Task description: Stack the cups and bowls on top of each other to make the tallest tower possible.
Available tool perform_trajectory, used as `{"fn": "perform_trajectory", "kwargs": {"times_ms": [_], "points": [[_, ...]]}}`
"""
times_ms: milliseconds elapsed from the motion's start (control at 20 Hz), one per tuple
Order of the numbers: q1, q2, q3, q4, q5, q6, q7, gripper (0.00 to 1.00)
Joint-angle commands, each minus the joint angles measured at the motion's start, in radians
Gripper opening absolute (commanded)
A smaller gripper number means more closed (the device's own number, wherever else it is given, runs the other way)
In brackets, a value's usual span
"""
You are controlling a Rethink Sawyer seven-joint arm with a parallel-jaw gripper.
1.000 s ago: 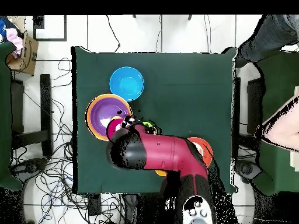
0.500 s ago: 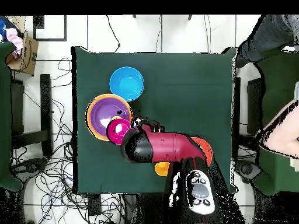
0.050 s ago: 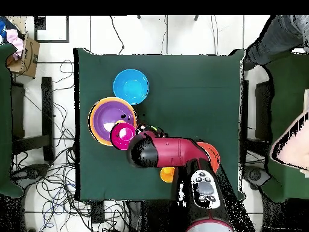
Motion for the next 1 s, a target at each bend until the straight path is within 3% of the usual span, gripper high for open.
{"fn": "perform_trajectory", "kwargs": {"times_ms": [50, 1000], "points": [[-0.016, 0.026, 0.086, -0.061, -0.076, -0.007, -0.043, 1.0], [-0.046, 0.039, 0.082, -0.048, -0.128, -0.042, -0.043, 1.0]]}}
